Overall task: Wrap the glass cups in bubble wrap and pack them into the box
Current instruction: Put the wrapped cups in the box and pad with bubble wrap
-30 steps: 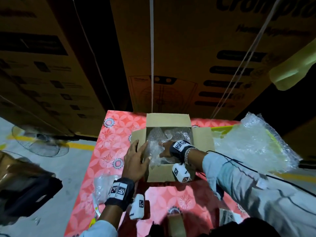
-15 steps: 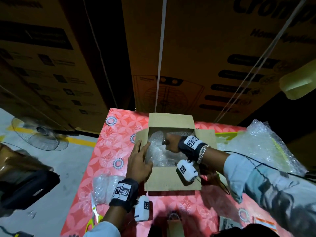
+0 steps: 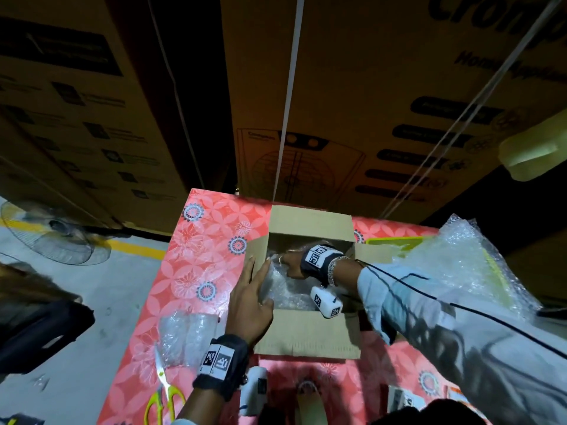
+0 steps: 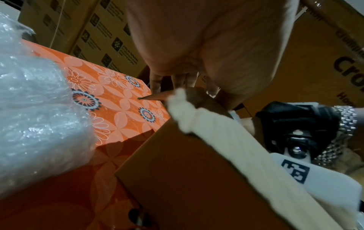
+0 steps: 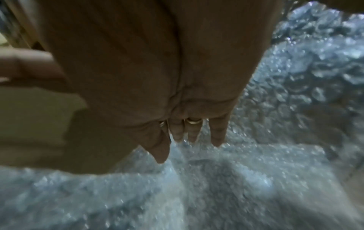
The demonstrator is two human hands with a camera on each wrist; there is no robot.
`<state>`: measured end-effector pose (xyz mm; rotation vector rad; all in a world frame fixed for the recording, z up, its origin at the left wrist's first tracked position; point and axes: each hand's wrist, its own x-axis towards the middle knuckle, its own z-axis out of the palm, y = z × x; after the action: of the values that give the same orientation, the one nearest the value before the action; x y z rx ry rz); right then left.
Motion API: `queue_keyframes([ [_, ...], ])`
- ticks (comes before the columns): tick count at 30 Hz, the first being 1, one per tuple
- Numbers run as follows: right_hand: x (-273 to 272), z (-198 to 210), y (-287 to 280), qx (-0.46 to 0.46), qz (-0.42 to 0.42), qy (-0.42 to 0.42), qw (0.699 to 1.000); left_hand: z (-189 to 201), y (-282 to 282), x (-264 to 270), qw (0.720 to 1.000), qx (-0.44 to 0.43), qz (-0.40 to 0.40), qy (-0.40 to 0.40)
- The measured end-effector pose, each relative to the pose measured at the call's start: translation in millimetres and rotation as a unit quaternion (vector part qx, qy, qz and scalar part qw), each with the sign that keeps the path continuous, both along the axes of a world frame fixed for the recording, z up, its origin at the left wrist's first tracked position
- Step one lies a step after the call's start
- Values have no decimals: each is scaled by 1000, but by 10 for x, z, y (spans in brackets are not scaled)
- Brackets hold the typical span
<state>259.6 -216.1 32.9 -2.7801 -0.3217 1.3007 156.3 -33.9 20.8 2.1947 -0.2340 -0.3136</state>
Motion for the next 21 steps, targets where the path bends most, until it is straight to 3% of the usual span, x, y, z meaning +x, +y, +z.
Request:
queue_keyframes([
  [5, -56, 271, -328, 48, -68, -71, 994, -18, 18, -24, 1000, -14, 4, -1],
  [7, -109, 282, -495, 8, -69, -79, 994, -54, 7, -38, 1000, -12, 15, -4],
  [10, -213, 242, -625, -63, -81, -23, 994, -101, -16, -65, 1000, -11, 23, -7],
  [12, -264, 158, -662, -86, -89, 10, 992, -106, -36, -89, 1000, -6, 23, -4],
  [16, -220, -382, -858, -94, -102, 25, 990, -126, -37, -134, 1000, -3, 23, 7],
  [21, -373, 69, -606, -43, -113, -61, 991, -163, -1, -172, 999, -24, 20, -7],
])
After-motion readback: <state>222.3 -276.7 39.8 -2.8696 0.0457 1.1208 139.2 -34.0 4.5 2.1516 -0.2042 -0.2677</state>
